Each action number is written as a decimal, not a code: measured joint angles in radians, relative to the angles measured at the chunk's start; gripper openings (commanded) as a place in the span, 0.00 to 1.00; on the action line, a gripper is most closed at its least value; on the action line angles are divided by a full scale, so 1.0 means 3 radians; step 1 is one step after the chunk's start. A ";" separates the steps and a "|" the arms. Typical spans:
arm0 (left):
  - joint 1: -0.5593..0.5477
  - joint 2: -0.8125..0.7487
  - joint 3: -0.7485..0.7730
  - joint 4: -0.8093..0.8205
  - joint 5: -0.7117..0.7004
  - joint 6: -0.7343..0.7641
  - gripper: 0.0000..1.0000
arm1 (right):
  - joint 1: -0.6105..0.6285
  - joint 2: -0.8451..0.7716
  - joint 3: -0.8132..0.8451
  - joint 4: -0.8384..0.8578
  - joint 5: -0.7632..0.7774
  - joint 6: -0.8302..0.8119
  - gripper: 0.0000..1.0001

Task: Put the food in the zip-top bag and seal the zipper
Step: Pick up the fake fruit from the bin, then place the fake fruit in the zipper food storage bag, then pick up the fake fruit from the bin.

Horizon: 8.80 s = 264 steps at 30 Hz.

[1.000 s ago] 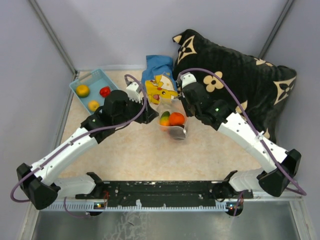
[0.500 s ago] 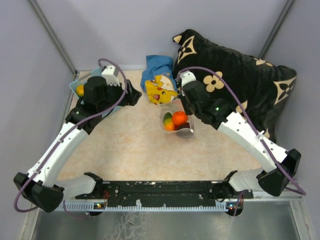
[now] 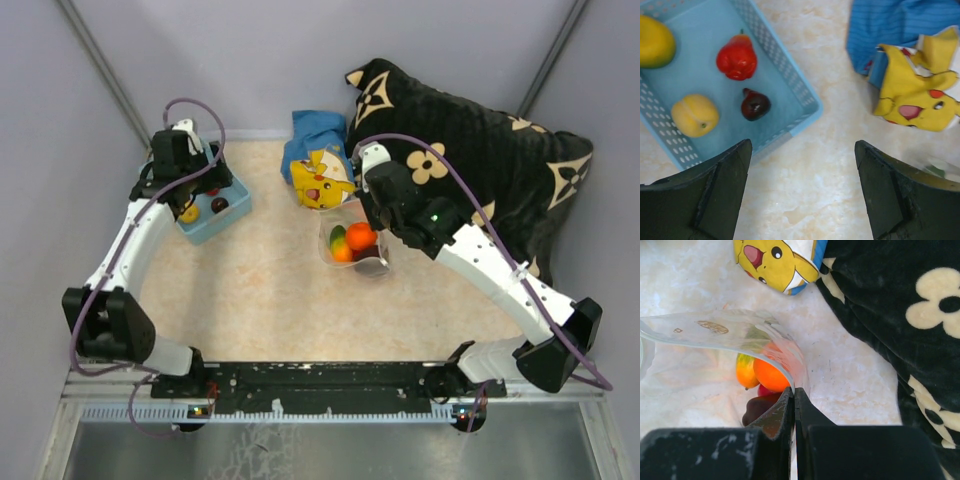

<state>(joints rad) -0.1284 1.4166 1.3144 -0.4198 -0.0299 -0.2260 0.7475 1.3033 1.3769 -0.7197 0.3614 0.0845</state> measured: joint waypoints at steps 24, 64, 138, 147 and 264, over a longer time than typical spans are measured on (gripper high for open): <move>0.0816 0.2237 0.1645 -0.0009 -0.0755 0.0361 0.93 | -0.0015 -0.0013 -0.0056 0.0130 -0.0141 -0.0109 0.00; 0.0958 0.2855 0.1584 0.0282 -0.0589 0.0783 0.57 | -0.0015 -0.0058 -0.0209 0.0160 -0.0412 -0.0196 0.00; -0.2609 -0.0638 -0.1022 0.1339 0.0580 0.0362 0.57 | -0.0015 -0.0109 -0.0209 0.0179 -0.0415 -0.0093 0.00; -0.2622 -0.0473 -0.0979 0.1225 0.0135 0.0383 0.81 | -0.0015 -0.0109 -0.0209 0.0179 -0.0415 -0.0093 0.00; 0.0604 0.1514 0.0011 0.1342 0.0373 0.0062 0.53 | -0.0015 -0.0233 -0.0271 0.0206 -0.0573 -0.0167 0.00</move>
<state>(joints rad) 0.0528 1.8709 1.3178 -0.0174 0.0818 -0.2073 0.7429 1.2335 1.2957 -0.6579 0.1894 0.0345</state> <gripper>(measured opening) 0.703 0.008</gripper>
